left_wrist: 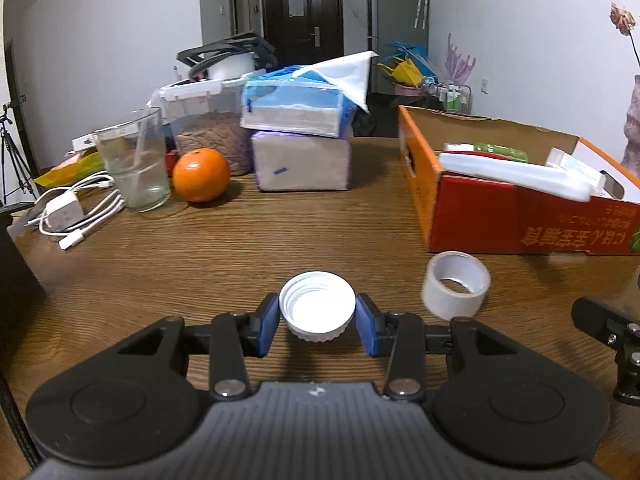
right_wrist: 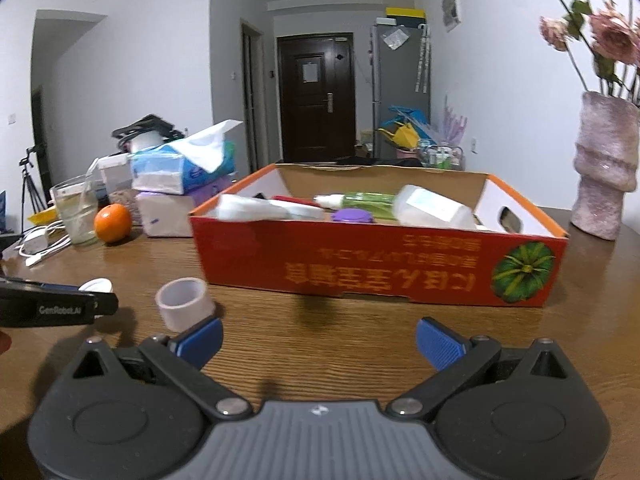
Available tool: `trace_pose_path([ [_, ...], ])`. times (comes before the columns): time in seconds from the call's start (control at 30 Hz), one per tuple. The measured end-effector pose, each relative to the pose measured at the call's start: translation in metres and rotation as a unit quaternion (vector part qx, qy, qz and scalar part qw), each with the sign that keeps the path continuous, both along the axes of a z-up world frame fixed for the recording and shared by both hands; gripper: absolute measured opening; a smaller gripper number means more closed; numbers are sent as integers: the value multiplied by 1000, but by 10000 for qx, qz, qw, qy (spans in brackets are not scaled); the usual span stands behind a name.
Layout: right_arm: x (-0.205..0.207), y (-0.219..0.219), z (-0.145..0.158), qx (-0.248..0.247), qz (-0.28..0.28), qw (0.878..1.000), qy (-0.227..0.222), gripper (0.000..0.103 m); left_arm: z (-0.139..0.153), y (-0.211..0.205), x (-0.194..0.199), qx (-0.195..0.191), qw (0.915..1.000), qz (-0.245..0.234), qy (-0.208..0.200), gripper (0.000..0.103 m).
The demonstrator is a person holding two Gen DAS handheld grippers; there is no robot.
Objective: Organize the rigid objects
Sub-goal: 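Grasp the white tape roll with the right gripper while the left holds the cap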
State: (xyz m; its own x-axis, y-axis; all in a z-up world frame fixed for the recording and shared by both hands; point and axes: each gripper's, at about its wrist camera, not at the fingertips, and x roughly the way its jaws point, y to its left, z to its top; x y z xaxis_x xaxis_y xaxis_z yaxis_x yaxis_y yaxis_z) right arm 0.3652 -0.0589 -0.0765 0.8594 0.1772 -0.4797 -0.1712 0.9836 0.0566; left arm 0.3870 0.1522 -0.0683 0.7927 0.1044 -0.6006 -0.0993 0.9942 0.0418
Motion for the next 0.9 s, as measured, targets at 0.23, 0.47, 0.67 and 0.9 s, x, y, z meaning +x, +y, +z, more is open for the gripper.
trace_pose_path([
  [0.23,4,29,1,-22,200,9998,-4,103,3,23,-5,61,9999,88,-72,41],
  [0.47,9,59,1,-112,387,9992,66,103,4,44,-10,153,9997,159,-136,41],
  [0.67,21,83,-2,-257,423,9985,221,101,4,60,-11,222,9993,236,-167,41],
  [0.9,40,106,-7,-441,385,9971,491,86,5,74,-9,216,9992,305,-156,41],
])
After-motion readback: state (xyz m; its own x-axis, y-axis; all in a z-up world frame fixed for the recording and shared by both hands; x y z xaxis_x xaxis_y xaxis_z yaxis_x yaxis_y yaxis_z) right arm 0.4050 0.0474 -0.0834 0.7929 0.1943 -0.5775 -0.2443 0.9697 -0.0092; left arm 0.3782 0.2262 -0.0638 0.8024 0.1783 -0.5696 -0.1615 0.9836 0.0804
